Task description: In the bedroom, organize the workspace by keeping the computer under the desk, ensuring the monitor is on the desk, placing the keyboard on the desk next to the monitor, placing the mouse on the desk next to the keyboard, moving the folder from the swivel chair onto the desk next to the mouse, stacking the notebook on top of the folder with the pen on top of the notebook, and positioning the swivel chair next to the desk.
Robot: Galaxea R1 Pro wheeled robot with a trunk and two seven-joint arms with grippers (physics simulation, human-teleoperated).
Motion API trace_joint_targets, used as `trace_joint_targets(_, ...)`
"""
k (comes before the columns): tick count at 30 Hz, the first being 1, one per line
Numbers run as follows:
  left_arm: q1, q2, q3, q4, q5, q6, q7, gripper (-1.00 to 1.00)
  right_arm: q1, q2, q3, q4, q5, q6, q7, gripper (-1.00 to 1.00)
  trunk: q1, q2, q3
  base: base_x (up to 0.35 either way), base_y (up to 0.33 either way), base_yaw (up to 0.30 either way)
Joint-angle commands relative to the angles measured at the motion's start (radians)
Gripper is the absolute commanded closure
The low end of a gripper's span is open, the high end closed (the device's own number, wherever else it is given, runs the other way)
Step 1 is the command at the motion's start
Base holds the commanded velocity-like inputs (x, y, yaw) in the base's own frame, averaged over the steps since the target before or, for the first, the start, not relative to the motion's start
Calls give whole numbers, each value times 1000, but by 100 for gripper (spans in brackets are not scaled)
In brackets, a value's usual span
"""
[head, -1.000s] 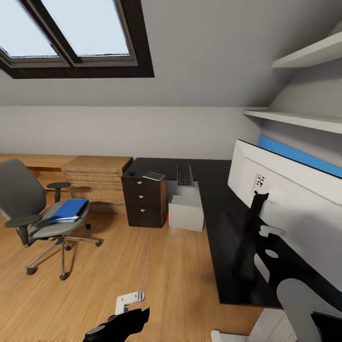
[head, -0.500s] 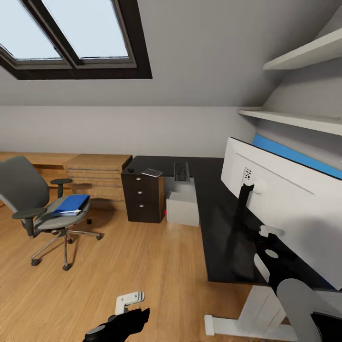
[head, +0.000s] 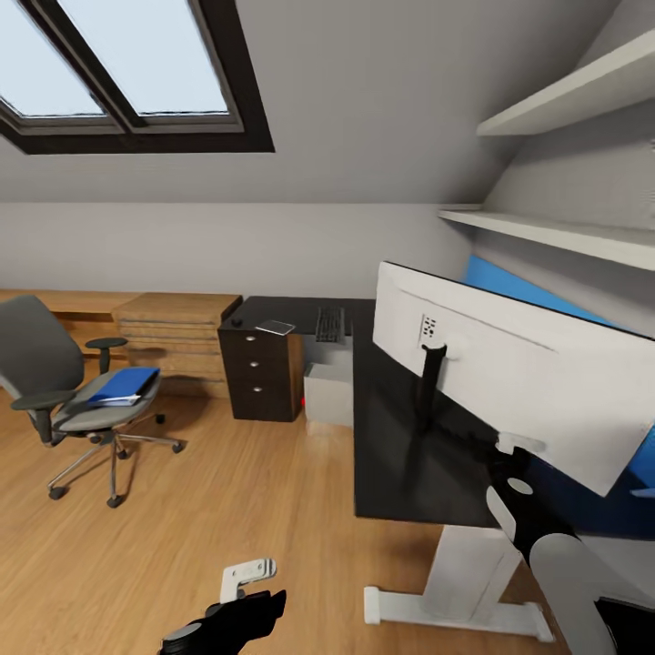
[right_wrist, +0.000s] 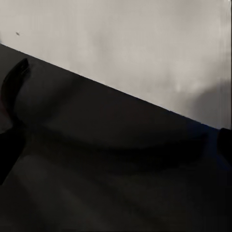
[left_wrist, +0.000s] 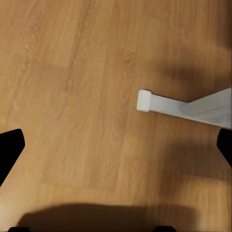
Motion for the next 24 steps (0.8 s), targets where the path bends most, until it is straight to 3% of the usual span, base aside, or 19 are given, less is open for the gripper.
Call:
trace_joint_targets(1,-1,1,-2,-2,7,1,9,-100,-1,0,0,1,-6,-4,0,-100,0,-1,-1,56,-339,0)
trace_joint_targets(16,-1,2,0,-1,7,0,8,-100,-1,0,0,1,-6,-4,0,-100,0,-1,-1,147,-316,0)
trace_joint_targets(24,-1,2,6,15,9,2,6,-100,-1,0,0,1,-6,-4,0,-100,0,-1,-1,55,-71,0)
